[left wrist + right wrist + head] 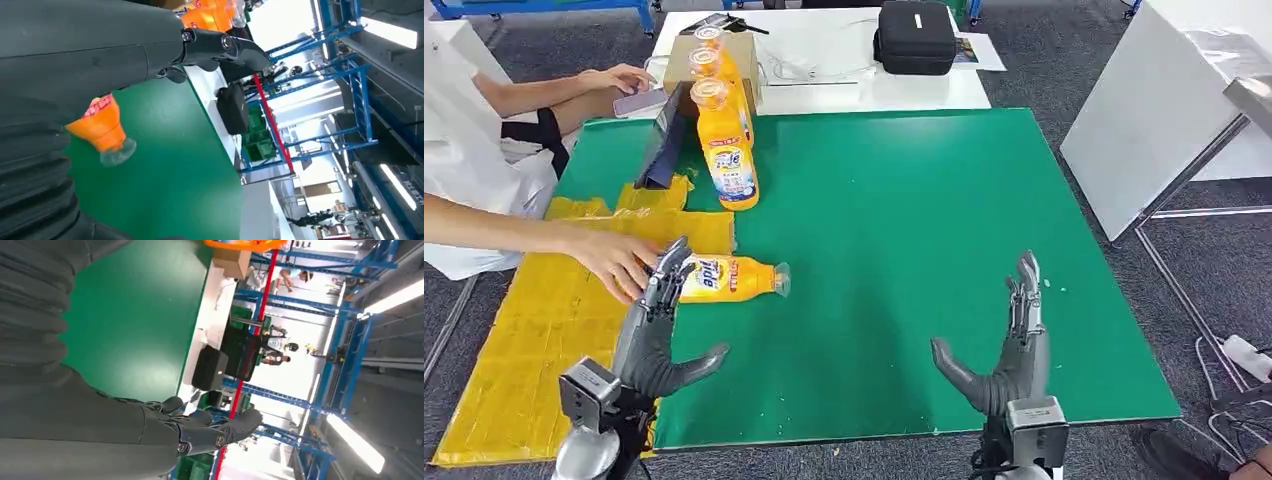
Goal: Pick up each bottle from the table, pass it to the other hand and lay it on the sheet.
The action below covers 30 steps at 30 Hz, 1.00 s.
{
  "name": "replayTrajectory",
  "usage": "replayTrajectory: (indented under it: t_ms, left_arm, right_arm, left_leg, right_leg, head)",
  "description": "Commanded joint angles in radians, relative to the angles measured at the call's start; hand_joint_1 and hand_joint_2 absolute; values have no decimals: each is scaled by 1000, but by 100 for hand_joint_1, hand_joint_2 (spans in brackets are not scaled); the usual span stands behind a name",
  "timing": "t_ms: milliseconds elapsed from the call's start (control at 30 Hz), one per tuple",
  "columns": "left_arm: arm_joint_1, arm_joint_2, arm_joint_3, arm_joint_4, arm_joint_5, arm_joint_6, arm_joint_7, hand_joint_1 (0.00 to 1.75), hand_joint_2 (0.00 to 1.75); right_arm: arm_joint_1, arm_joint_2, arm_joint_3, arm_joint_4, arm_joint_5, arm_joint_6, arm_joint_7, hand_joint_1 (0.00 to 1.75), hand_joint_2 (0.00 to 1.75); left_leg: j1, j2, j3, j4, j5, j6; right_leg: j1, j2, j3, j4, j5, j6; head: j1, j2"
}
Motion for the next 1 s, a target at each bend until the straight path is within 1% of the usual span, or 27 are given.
replayTrajectory:
  t_ms: [33, 67, 100, 200, 233, 267, 300, 333, 367, 433, 467, 500, 567, 600, 633, 667, 733, 767, 800, 900, 933, 1000]
  left_arm:
    - [28, -13, -2, 41, 18, -55, 83, 0, 175]
    - [43, -6, -11, 67, 46, -88, 117, 0, 175]
    - [50, 4, -25, 88, 44, -102, 124, 0, 175]
    - [58, -4, -33, 132, 72, -123, 118, 0, 175]
    - [58, -11, -38, 144, 73, -124, 116, 0, 175]
    - [57, -16, -42, 146, 76, -125, 116, 0, 175]
    - [58, -23, -41, 143, 84, -121, 115, 0, 175]
    - [58, -23, -41, 143, 84, -121, 115, 0, 175]
    - [58, -25, -43, 136, 86, -120, 118, 0, 175]
    - [59, -24, -45, 127, 92, -118, 124, 0, 175]
    - [61, -23, -47, 120, 91, -114, 127, 0, 175]
    - [63, -24, -52, 111, 73, -95, 131, 0, 175]
    - [69, -25, -65, 94, 47, -67, 141, 0, 175]
    - [72, -24, -69, 88, 43, -58, 145, 0, 175]
    - [76, -26, -70, 80, 45, -43, 151, 0, 175]
    - [79, -26, -70, 75, 48, -38, 150, 0, 175]
    - [84, -27, -66, 64, 52, -22, 149, 0, 175]
    - [84, -27, -66, 64, 52, -22, 149, 0, 175]
    - [84, -27, -66, 64, 52, -22, 149, 0, 175]
    - [84, -27, -66, 64, 52, -22, 149, 0, 175]
    - [83, -25, -66, 63, 52, -21, 149, 0, 175]
    - [82, -26, -66, 59, 51, -13, 147, 0, 175]
  right_arm:
    - [35, -1, -49, 22, 21, -6, 40, 0, 175]
    - [50, -4, -55, 25, 19, 2, 53, 0, 175]
    - [57, -6, -58, 28, 11, 11, 58, 0, 175]
    - [54, -3, -61, 44, -2, 36, 62, 0, 175]
    - [48, 0, -56, 53, -2, 40, 63, 0, 175]
    - [43, 4, -52, 55, -2, 43, 64, 0, 175]
    - [39, 5, -46, 63, 0, 45, 67, 0, 175]
    - [39, 5, -46, 63, 0, 45, 67, 0, 175]
    - [37, 6, -43, 64, 0, 44, 67, 0, 175]
    - [38, 5, -40, 62, 1, 42, 72, 0, 175]
    - [38, 5, -40, 61, -7, 48, 78, 0, 175]
    - [40, 5, -41, 61, -13, 50, 83, 0, 175]
    - [46, 6, -42, 64, -11, 47, 92, 0, 175]
    - [47, 7, -43, 67, -14, 48, 99, 0, 175]
    - [48, 7, -43, 71, -17, 51, 111, 0, 175]
    - [48, 5, -42, 71, -19, 53, 113, 0, 175]
    - [50, 3, -36, 68, -23, 59, 120, 0, 175]
    - [50, 3, -36, 68, -23, 59, 120, 0, 175]
    - [50, 3, -36, 68, -23, 59, 120, 0, 175]
    - [50, 3, -36, 68, -23, 59, 120, 0, 175]
    - [50, 2, -33, 65, -21, 60, 122, 0, 175]
    - [48, 0, -28, 66, -21, 61, 128, 0, 175]
  left_leg:
    - [2, -1, 8, 0, -4, -2]
    - [3, -1, 8, 0, -4, -2]
    - [1, -1, 6, -2, -2, -1]
    - [2, -1, 10, -2, -4, -2]
    - [1, -1, 7, -2, -2, -1]
    - [2, 0, 9, -1, -4, -2]
    - [1, 0, 5, -2, -2, -1]
    - [1, 0, 7, -1, -3, -2]
    - [1, -1, 4, -1, -2, -2]
    - [2, -1, 7, -1, -3, -2]
    - [2, -1, 7, 0, -4, -2]
    - [1, -1, 5, -1, -2, -2]
    - [2, -1, 7, 0, -4, -2]
    - [1, -1, 3, -1, -2, -2]
    - [2, -1, 7, 0, -4, -2]
    - [1, -1, 4, -1, -2, -2]
    - [3, -1, 8, 0, -5, -2]
    - [1, 0, 4, 0, -3, -2]
    - [2, 0, 6, 0, -4, -2]
    - [1, -1, 2, 0, -2, -1]
    - [2, -1, 6, 0, -4, -2]
    - [2, 0, 6, 0, -3, -2]
  right_leg:
    - [2, 3, 8, -1, -3, -4]
    - [2, 4, 9, -1, -4, -4]
    - [0, 2, 6, -2, -2, -2]
    - [1, 3, 10, -2, -4, -4]
    - [0, 2, 7, -2, -2, -2]
    - [2, 4, 9, -2, -3, -3]
    - [0, 2, 5, -2, -2, -2]
    - [1, 3, 7, -2, -2, -3]
    - [1, 2, 4, -2, -1, -2]
    - [1, 3, 7, -2, -2, -3]
    - [2, 3, 8, -1, -3, -4]
    - [1, 2, 5, -2, -2, -3]
    - [2, 4, 7, -1, -3, -4]
    - [1, 2, 3, -1, -1, -2]
    - [2, 3, 7, -1, -3, -3]
    - [1, 2, 4, -1, -1, -2]
    - [2, 4, 8, -1, -3, -3]
    - [1, 2, 4, -1, -2, -2]
    - [1, 3, 6, -1, -3, -3]
    - [1, 1, 2, -1, -1, -2]
    - [2, 3, 6, -1, -3, -3]
    - [1, 3, 6, -1, -2, -3]
  head:
    - [0, 0]
    - [0, 0]
    - [0, 0]
    - [-1, 0]
    - [0, 0]
    - [0, 0]
    - [-1, 0]
    - [0, 0]
    - [0, 0]
    - [0, 0]
    - [0, 0]
    - [0, 0]
    - [-1, 0]
    - [0, 0]
    - [0, 0]
    - [0, 0]
    - [0, 0]
    - [-1, 0]
    - [0, 0]
    - [0, 0]
    - [0, 0]
    - [-1, 0]
